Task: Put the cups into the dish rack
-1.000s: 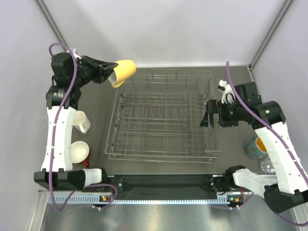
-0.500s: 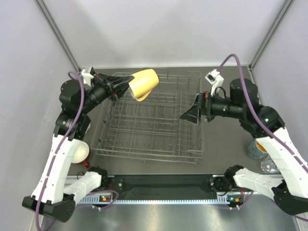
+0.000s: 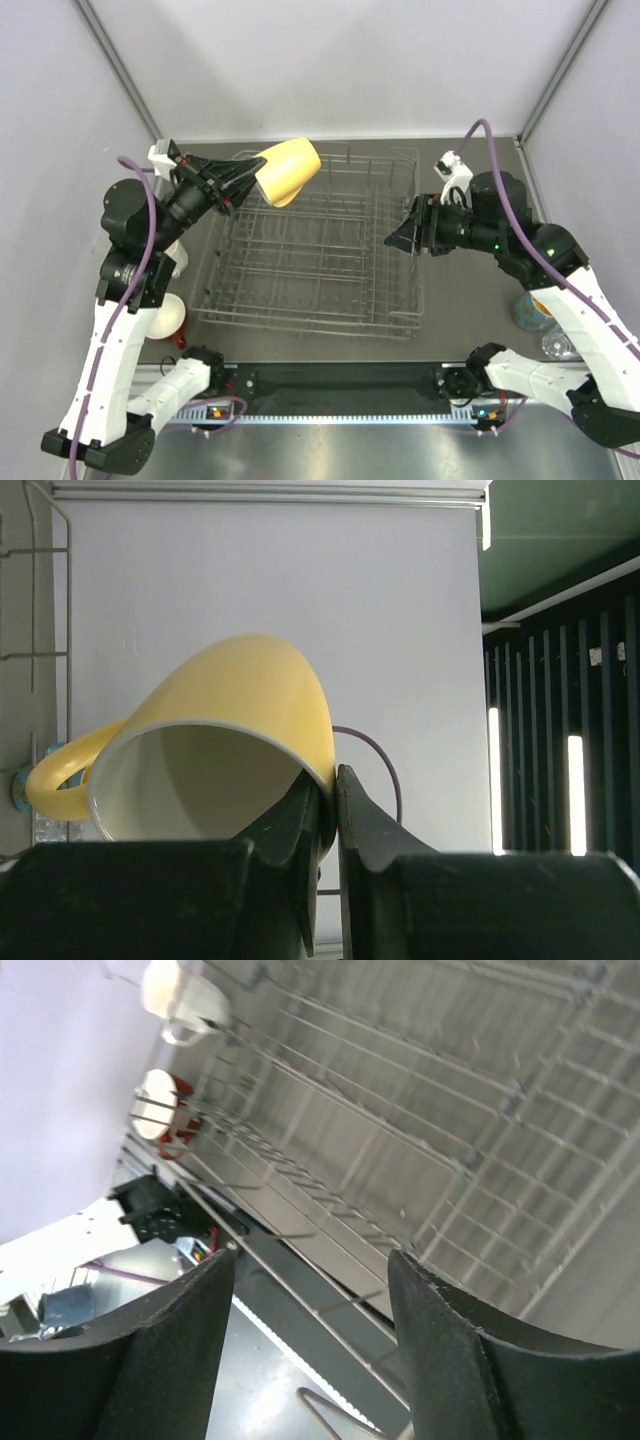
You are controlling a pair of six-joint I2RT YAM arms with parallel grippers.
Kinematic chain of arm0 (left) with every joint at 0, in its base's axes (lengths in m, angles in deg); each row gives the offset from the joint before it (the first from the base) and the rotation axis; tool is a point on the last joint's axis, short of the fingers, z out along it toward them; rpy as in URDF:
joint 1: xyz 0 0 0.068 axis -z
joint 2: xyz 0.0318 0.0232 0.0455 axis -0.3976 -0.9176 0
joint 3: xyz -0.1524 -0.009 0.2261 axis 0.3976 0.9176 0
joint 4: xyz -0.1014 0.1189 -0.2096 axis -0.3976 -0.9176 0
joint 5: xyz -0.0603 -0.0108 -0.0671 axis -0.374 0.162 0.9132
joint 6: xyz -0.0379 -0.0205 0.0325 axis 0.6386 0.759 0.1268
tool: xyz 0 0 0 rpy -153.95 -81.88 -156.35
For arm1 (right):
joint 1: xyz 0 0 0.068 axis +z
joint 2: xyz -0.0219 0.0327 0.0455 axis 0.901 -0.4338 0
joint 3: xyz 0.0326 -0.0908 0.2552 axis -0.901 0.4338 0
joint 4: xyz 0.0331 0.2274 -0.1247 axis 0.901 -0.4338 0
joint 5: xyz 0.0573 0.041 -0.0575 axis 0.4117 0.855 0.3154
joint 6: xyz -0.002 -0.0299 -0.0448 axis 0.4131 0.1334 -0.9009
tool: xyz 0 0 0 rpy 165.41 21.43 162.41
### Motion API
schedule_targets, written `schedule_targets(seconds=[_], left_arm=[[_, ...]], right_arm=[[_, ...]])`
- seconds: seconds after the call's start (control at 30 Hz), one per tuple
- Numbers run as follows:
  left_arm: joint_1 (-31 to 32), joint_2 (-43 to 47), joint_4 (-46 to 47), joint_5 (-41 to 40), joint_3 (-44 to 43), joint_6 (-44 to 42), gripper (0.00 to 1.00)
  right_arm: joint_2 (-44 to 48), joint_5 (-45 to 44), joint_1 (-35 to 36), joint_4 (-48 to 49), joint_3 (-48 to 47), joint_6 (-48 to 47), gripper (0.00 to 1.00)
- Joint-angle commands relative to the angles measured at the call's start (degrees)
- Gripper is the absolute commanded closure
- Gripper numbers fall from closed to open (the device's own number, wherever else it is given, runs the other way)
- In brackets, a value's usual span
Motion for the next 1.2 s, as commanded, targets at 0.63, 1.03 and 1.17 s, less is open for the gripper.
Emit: schedule_targets(seconds=[0.63, 1.03, 1.17], left_arm=[[0.1, -0.9, 10.3, -0.8, 0.9, 1.9, 1.00], [0.4, -3.2, 11.3, 0.3, 1.1, 2.2, 1.00], [0.8, -3.8, 12.2, 0.3, 1.7, 2.5, 1.00]], right_arm=[[-5.1, -12.5, 2.3, -11.1, 6.6, -0.9, 0.46], [-4.7, -28.8, 1.5, -18.8, 5.3, -2.2, 0.46], [-4.9, -29.7, 0.9, -19.5, 4.9, -3.0, 0.45]])
